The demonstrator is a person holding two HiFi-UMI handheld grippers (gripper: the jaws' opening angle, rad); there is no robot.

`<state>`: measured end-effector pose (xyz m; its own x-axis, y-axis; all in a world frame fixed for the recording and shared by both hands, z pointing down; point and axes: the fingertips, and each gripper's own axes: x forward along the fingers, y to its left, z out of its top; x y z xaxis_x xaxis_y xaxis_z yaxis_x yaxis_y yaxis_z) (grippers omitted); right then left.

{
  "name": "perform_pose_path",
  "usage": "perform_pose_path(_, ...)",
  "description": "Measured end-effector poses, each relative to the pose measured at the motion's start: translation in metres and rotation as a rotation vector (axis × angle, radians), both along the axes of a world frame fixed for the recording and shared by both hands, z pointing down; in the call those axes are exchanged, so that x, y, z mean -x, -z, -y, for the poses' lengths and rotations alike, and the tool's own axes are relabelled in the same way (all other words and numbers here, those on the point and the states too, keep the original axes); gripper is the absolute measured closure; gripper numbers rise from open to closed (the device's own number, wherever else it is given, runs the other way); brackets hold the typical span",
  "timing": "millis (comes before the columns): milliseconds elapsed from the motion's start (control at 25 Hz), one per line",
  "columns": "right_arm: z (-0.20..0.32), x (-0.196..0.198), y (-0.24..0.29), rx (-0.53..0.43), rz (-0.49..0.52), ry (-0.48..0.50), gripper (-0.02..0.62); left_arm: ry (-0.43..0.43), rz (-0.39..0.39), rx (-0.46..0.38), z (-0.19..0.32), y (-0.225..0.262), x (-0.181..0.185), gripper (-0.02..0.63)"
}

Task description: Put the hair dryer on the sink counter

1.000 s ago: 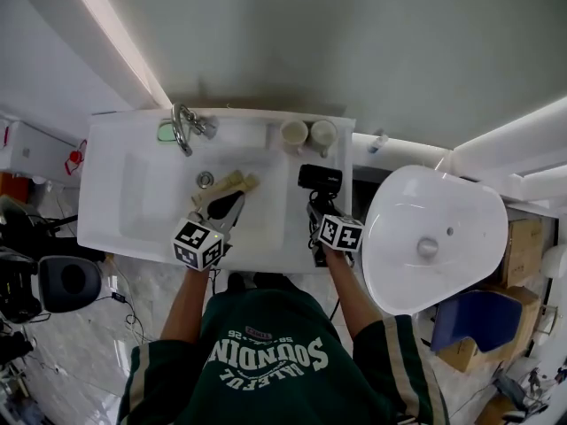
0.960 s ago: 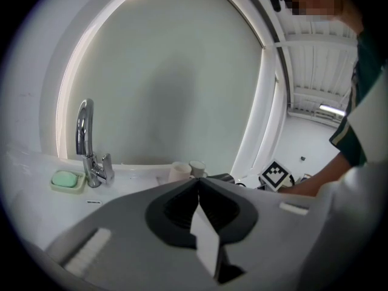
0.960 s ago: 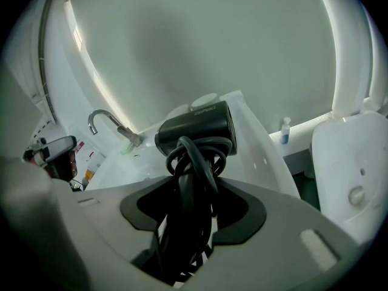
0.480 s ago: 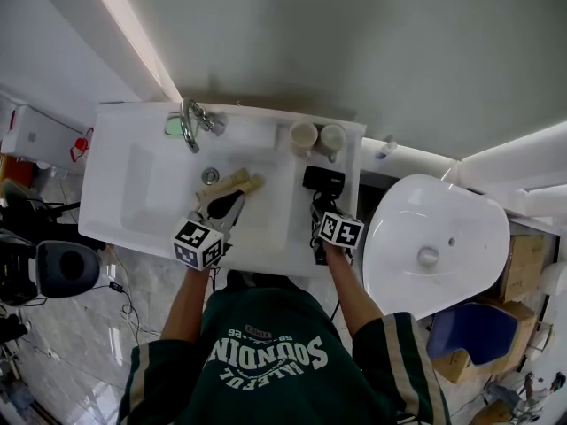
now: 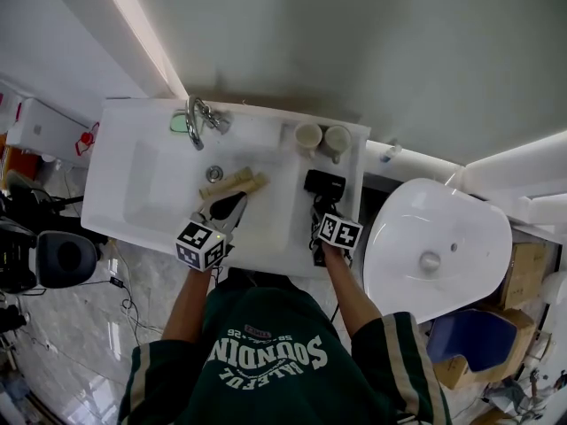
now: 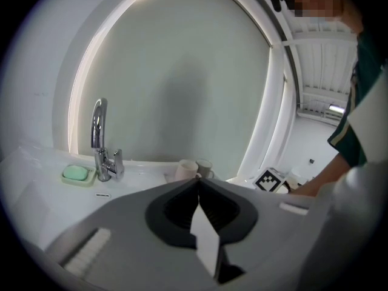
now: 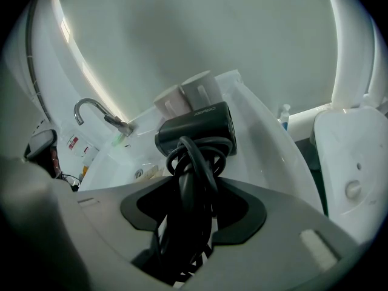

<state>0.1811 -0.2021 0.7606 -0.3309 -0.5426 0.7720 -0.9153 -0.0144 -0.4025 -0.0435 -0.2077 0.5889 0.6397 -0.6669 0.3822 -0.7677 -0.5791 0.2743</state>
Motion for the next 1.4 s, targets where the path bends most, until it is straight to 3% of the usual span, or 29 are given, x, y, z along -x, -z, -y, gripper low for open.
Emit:
perform_pose_path(600, -0.009, -0.001, -0.007, 0.041, -0.069, 0.062, 0.400, -0.036, 0.002, 0.002, -0.009, 0.008, 0.024, 0.554)
perform_pose_path(880, -0.015, -0.012, -0.001, 0.051, -0.118, 0.036, 0.333, -0.072, -0.012, -0.010, -0.006, 0.013, 0.033, 0.554)
perform_pose_path(1160, -0.013, -0.027, 0.043, -0.113, -0.232, -0.042, 0.337, -0.111, -0.033, -0.030, -0.002, 0.017, 0.037, 0.554)
perform_pose_path(1400, 0.000, -0.015, 0.094, -0.233, -0.220, -0.050, 0.337, -0.132, -0.053, -0.050, 0.004, 0.025, 0.032, 0.554)
